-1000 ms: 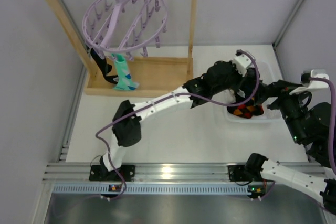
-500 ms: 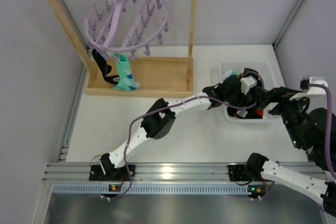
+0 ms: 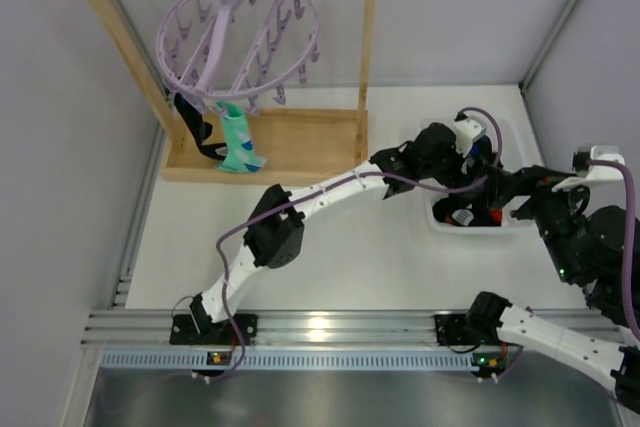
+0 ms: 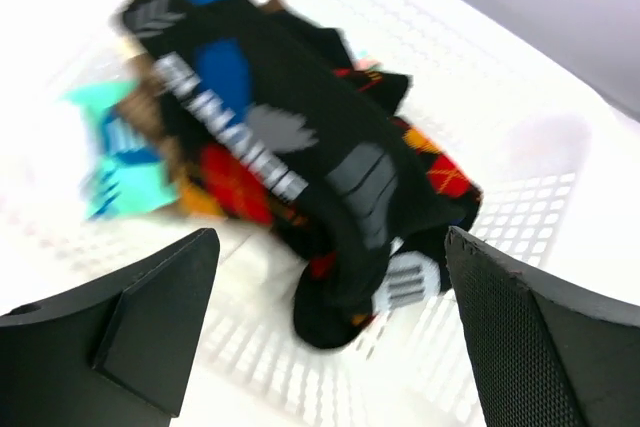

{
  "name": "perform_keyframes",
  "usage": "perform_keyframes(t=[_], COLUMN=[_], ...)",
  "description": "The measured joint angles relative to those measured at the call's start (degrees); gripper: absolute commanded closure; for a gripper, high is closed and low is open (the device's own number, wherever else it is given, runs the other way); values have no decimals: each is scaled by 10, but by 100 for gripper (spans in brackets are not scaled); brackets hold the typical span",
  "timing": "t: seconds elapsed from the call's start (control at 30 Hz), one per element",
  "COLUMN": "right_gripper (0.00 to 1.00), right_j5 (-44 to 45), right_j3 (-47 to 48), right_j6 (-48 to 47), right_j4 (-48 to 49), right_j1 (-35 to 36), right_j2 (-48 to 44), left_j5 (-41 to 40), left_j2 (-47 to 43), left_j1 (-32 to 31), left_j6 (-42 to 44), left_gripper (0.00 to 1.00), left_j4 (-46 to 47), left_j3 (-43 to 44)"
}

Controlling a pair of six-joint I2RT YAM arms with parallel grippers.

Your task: Remove the socks clipped to the hanger

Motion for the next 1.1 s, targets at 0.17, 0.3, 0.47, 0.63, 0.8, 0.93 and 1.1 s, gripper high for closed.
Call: perform_keyframes(t=[0.17,0.3,0.47,0.63,0.8,0.93,1.1], right_gripper=[17,11,8,7,7,8,8], right_j5=[0,0,-2,-19,-92,-157,-213], right_j3=[-7,-24,-48,-57,-63,-63,-63], right_j6=[1,2,3,3,5,5,5], right_j4=[4,11,42,86,135,161,175], right_j1=[0,0,0,-1,-28,-60,-73], right_j2=[0,0,13,80,157,205,224], left_j5=[-90,-188,-339,-484,-648,-693,-693], left_j2=[-110,-233,-441,-645,-739,-691,-592], left_j1=[0,-1,-8,-17,-19,20,155], left_j6=[-6,-10,-35,-85,-125,-145,-158], left_gripper=[2,2,2,1,2,2,2], left_j4=[-7,-9,-6,-14,-18,-17,3], left_j3=[-117,-255,-471,-652,-733,-735,-735])
